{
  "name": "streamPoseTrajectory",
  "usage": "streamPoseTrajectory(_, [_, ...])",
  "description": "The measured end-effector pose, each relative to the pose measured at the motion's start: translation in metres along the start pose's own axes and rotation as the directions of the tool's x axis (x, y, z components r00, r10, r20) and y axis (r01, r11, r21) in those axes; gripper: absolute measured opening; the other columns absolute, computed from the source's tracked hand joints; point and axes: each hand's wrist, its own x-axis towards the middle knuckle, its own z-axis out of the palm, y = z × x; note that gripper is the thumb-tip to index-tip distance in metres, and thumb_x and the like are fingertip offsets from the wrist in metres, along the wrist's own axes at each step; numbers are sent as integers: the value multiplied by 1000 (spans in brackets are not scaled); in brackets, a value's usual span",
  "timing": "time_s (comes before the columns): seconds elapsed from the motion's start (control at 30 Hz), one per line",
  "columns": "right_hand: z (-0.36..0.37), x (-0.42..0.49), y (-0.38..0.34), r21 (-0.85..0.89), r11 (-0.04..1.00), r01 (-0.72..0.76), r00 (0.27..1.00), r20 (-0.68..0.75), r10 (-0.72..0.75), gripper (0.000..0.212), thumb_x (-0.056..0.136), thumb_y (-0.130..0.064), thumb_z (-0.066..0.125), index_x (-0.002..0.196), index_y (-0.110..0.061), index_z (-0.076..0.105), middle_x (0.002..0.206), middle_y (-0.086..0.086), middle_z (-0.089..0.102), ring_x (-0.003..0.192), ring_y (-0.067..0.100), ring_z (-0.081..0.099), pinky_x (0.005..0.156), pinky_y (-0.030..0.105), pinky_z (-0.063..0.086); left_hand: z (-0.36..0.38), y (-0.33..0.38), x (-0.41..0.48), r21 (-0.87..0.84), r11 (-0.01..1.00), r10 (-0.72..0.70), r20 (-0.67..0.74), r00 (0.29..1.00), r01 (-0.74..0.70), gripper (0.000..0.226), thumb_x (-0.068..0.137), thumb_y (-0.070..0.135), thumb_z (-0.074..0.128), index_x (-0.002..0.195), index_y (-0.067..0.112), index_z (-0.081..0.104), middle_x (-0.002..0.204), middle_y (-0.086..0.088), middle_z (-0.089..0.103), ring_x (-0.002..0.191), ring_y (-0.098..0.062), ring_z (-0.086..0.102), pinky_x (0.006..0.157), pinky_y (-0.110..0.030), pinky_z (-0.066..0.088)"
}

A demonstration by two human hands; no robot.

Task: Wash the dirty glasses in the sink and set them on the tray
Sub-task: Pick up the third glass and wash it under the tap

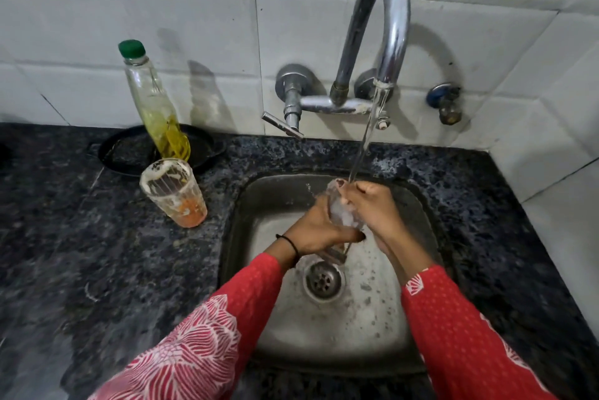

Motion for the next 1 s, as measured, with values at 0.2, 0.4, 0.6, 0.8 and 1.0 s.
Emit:
streamPoseTrajectory(0.2, [-1, -1, 4, 276, 959, -61, 998, 18, 59, 18, 88, -17, 63, 72, -10, 66, 64, 6, 57, 51, 5, 50, 51, 19, 40, -4, 14, -16, -397, 879, -192, 209, 959, 263, 28, 85, 22, 62, 113, 21, 54, 102, -8, 62, 74, -23, 68, 62, -37, 58])
streamPoseTrajectory(0.4, [8, 0, -2, -6, 1000, 27, 995, -92, -27, 22, 88, -15, 63, 69, -3, 64, 60, 7, 57, 51, 8, 51, 48, 18, 40, 5, 3, -5, 88, 996, 29, -85, 996, -22, 74, 78, 11, 71, 138, 19, 29, 103, 1, 62, 83, -10, 64, 68, -22, 56])
streamPoseTrajectory(0.6, [-1, -1, -6, 274, 961, -28, 999, -29, 37, 25, 90, -18, 60, 66, -11, 63, 63, 7, 57, 57, 14, 52, 54, 21, 44, -5, 16, -17, -509, 809, -177, 268, 947, 295, 29, 86, 28, 59, 114, 19, 60, 99, -6, 64, 74, -22, 64, 61, -33, 56])
streamPoseTrajectory(0.8, [2, -3, -1, 31, 1000, -3, 998, -66, 5, 24, 92, -16, 57, 73, -4, 65, 57, 3, 56, 44, 5, 52, 46, 16, 41, -1, 7, -7, 155, 988, -21, -18, 1000, 24, 91, 71, 17, 77, 144, 18, 22, 121, -4, 59, 105, -19, 61, 92, -36, 53])
streamPoseTrajectory(1.0, [1, -5, 7, 223, 975, -6, 995, -101, 29, 28, 91, -22, 60, 76, 0, 68, 67, 13, 63, 56, 10, 57, 55, 23, 45, 0, 19, -22, -340, 919, -157, 157, 975, 202, 20, 88, 20, 59, 108, 22, 56, 96, -6, 63, 76, -21, 66, 61, -36, 57])
